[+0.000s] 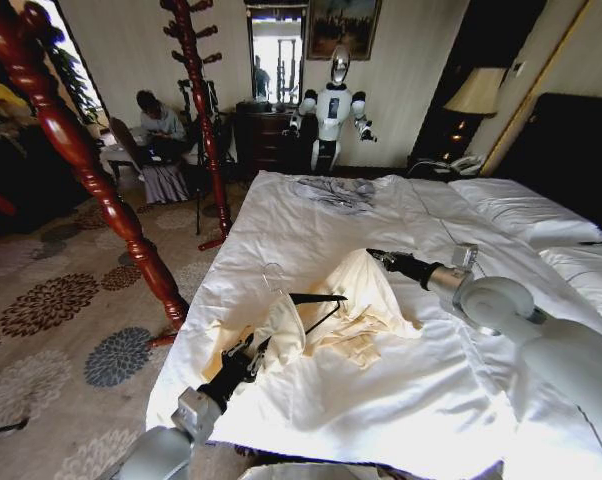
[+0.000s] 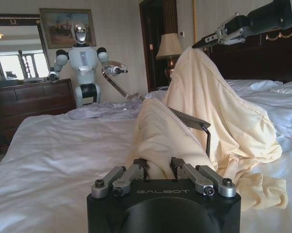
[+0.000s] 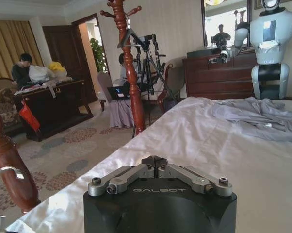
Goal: Pick up the clothes from the bed and hang them on the clothes hanger.
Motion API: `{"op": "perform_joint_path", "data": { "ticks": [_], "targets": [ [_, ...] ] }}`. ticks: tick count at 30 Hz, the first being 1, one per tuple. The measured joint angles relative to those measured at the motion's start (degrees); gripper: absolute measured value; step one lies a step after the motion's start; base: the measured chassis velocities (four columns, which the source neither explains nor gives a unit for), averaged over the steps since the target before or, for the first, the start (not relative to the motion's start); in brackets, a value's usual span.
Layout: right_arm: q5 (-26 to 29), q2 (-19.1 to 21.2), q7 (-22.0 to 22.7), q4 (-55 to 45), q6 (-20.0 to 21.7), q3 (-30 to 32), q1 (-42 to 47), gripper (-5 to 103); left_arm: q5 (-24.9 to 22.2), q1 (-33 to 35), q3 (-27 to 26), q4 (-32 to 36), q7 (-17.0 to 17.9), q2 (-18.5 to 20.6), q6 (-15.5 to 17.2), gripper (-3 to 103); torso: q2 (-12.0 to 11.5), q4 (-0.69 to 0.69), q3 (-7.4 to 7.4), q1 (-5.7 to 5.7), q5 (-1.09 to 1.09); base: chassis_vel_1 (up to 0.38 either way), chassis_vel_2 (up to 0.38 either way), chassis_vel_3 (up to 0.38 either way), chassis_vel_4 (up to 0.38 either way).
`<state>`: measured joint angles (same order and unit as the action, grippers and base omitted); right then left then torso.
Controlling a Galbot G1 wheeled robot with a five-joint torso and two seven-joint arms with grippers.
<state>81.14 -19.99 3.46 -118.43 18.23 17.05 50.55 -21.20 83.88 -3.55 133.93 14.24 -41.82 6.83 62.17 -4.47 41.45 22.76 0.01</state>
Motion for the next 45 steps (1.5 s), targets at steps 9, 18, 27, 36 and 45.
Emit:
{"op": "perform_joint_path", "data": {
  "ticks": [9,18,27,36,45],
  "targets": [
    [2.6,1.5,1.3,-0.7,0.1,1.8,-2.9,0,-4.8,-4.1,-2.9,-0.2,1.4,2.1,0.8,24,0.0,0.03,0.0,0.0,-0.01,0.0,0.0,0.0,0.0],
    [3.7,1.1,1.5,-0.6,0.0,2.9,-2.6,0,-7.1,-4.6,-5.1,0.6,1.7,4.9,0.3,24,0.0,0.01,0.0,0.0,-0.02,0.0,0.0,0.0,0.0],
    [5.7,2.5,2.4,-2.7,0.2,8.2,1.1,0,-9.4,-10.0,-5.6,-0.4,2.4,6.1,0.6,24,0.0,-0.02,0.0,0.0,-0.01,0.0,0.0,0.0,0.0],
    [8.4,1.7,4.1,-6.0,0.2,8.8,0.1,0,-9.8,-12.3,-4.3,-2.2,2.7,6.3,1.4,24,0.0,0.01,0.0,0.0,-0.01,0.0,0.0,0.0,0.0],
    [12.9,0.2,6.9,-8.9,0.2,7.9,-5.6,0,-9.7,-14.4,-4.2,-3.5,3.1,6.6,1.5,24,0.0,0.0,-0.01,0.0,-0.01,0.0,0.0,0.0,0.0]
  ]
}}
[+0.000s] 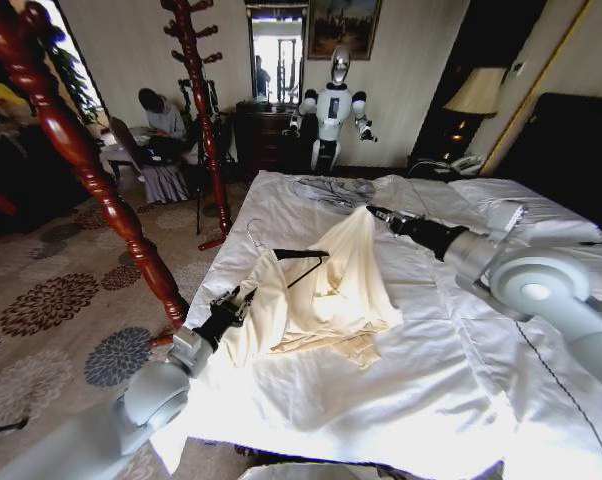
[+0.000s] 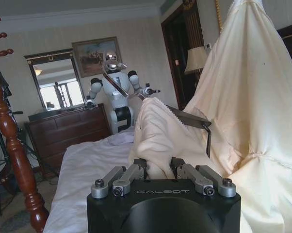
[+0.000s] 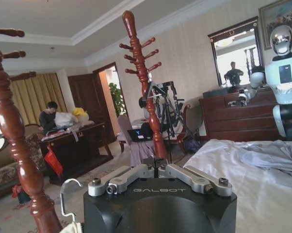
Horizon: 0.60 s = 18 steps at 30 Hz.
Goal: Pick up the clothes from the bed and hang them on the clothes hanger.
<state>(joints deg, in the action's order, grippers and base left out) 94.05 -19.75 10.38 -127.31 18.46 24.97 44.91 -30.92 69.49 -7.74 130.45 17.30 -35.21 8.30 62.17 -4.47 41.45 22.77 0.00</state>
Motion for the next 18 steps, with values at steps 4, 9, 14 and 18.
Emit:
{"op": "perform_joint_path", "data": {
  "ticks": [4,9,14,18],
  "targets": [
    [0.2,-1.0,1.4,-1.1,0.0,-1.3,-1.8,0,0.9,0.7,2.7,1.2,-0.2,-1.3,0.7,24,0.0,0.01,0.0,0.0,0.01,0.0,0.0,0.0,0.0],
    [-1.4,-0.4,1.7,0.3,0.0,-1.4,-0.1,0,1.9,4.5,2.0,3.6,-1.2,-0.8,0.7,24,0.0,0.0,0.0,0.0,-0.01,0.0,0.0,0.0,0.0],
    [-2.2,-0.1,1.3,2.5,0.0,-0.9,0.8,0,2.0,8.0,-0.3,5.4,-1.6,0.9,0.5,24,0.0,0.0,0.0,-0.01,-0.01,0.0,0.0,0.0,0.0],
    [-3.4,-0.6,0.5,5.8,-0.3,-1.3,0.1,0,3.0,12.6,-2.7,7.0,-2.1,2.0,-0.4,24,0.0,0.01,0.0,-0.01,-0.01,0.0,0.0,0.0,0.0]
  ]
}}
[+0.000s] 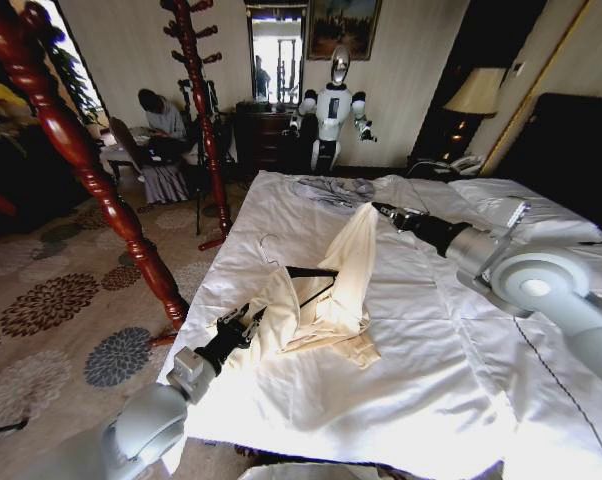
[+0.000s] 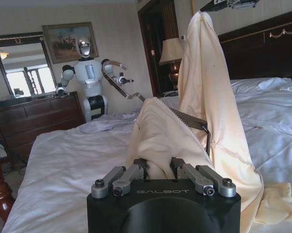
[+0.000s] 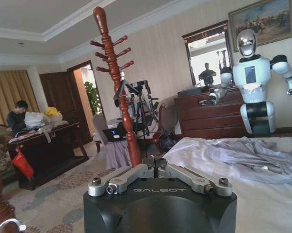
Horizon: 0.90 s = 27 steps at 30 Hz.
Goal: Pick up the clothes from the bed and hang them on the clothes hanger.
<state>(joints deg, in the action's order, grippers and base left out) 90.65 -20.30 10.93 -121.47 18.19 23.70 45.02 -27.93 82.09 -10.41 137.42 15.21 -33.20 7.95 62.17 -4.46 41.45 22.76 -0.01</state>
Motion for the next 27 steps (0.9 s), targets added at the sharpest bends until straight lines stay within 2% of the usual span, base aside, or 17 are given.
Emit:
{"op": "perform_joint_path", "data": {
  "ticks": [5,12,15,16,19,20,23,27],
  "targets": [
    [-0.3,-0.3,-0.4,1.4,-0.3,-0.2,-0.1,0,1.3,3.2,-1.3,0.9,-0.7,0.3,-0.5,24,0.0,0.0,0.0,0.0,0.0,0.0,0.0,0.0,0.0],
    [1.3,-0.3,0.3,-1.9,-0.4,-0.2,-0.2,0,1.8,1.9,0.4,-0.8,-0.8,-0.6,-0.7,24,0.0,0.0,0.0,0.0,0.01,0.0,0.0,0.0,0.0],
    [4.8,-0.1,2.1,-6.4,-0.5,-0.1,-1.7,0,1.3,-3.8,4.2,-3.0,-0.8,-1.7,-0.1,24,0.0,0.0,0.0,0.0,0.02,0.0,0.0,0.0,0.0],
    [4.8,-0.1,2.1,-6.4,-0.5,-0.1,-1.7,0,1.3,-3.8,4.2,-3.0,-0.8,-1.7,-0.1,24,0.0,0.0,0.0,0.0,0.02,0.0,0.0,0.0,0.0],
    [6.8,0.0,3.4,-8.8,-0.5,-0.6,-3.6,0,-0.9,-11.3,8.5,-4.5,0.0,-2.7,0.8,24,0.0,-0.02,0.0,0.0,0.02,0.0,0.0,0.0,0.0],
    [6.8,0.0,3.4,-8.8,-0.5,-0.6,-3.6,0,-0.9,-11.3,8.5,-4.5,0.0,-2.7,0.8,24,0.0,-0.02,0.0,0.0,0.02,0.0,0.0,0.0,0.0],
    [7.5,0.5,3.9,-9.8,-0.5,-0.8,-3.9,0,-2.6,-19.1,13.6,-5.7,-0.2,-2.8,1.0,24,0.0,-0.03,0.0,0.0,0.01,0.0,0.0,0.0,0.0],
    [5.8,0.7,3.9,-10.1,-0.5,-0.4,-0.7,0,-3.3,-21.8,16.2,-5.6,-0.5,-2.9,1.4,24,0.0,-0.01,0.0,0.0,-0.01,0.0,0.0,0.0,0.0]
  ]
}}
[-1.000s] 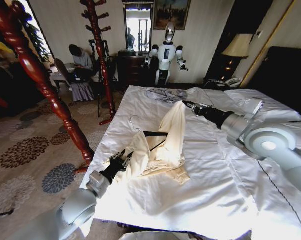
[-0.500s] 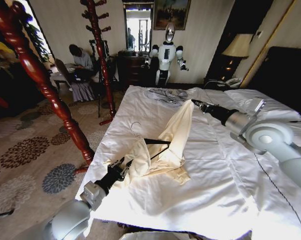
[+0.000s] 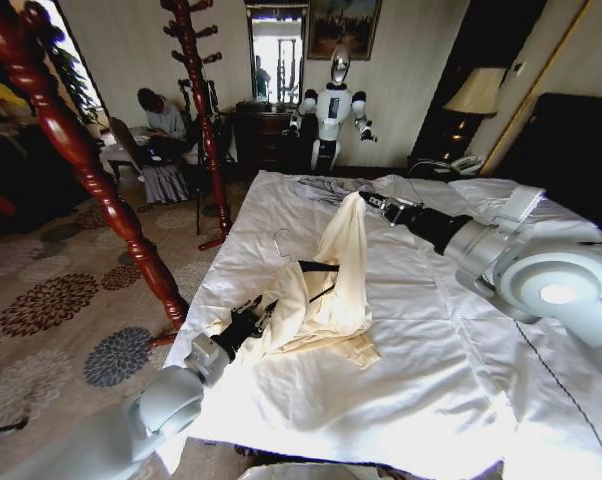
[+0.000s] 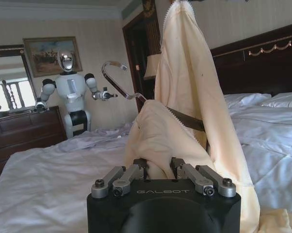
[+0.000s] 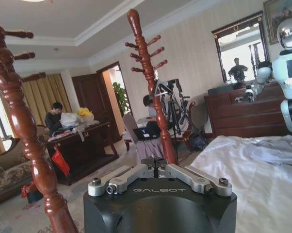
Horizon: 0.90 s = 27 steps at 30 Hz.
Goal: Pick up the clothes from the bed and hang them on the clothes hanger.
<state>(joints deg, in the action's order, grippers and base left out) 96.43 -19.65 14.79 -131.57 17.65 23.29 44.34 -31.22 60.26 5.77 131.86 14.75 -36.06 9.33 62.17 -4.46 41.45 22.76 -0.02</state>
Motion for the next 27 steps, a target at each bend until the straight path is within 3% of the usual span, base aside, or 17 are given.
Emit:
{"op": "perform_joint_path", "data": {
  "ticks": [6,15,20,22,27],
  "targets": [
    [-1.5,-0.2,0.0,-1.5,-0.6,1.1,3.2,0,0.1,-3.4,4.6,-2.2,0.1,-1.2,0.6,24,0.0,0.0,0.0,0.0,0.0,0.0,0.0,0.0,0.0],
    [4.3,-0.4,3.0,-5.8,-1.1,1.1,-1.8,0,-0.6,-11.8,10.9,-7.6,1.7,-4.9,1.0,24,0.0,0.0,0.0,0.0,0.03,0.0,0.0,0.0,0.0],
    [1.7,-1.0,3.4,-9.2,-1.2,1.3,4.2,0,-1.4,-13.5,10.0,-8.3,2.7,-5.9,1.1,24,0.0,-0.05,0.0,0.0,0.03,0.0,0.0,0.0,0.0],
    [-0.9,-2.3,3.4,-9.7,-0.8,-0.2,6.8,0,-1.8,-13.0,7.4,-7.2,3.2,-5.4,1.2,24,0.0,0.02,0.0,0.0,-0.01,0.0,0.0,0.0,0.0],
    [-3.3,-3.6,3.0,-9.9,0.0,-1.6,8.8,0,-2.7,-11.6,2.5,-6.1,3.6,-4.2,1.2,24,0.0,0.0,0.0,0.0,0.02,0.0,0.0,0.0,0.0]
  ]
}}
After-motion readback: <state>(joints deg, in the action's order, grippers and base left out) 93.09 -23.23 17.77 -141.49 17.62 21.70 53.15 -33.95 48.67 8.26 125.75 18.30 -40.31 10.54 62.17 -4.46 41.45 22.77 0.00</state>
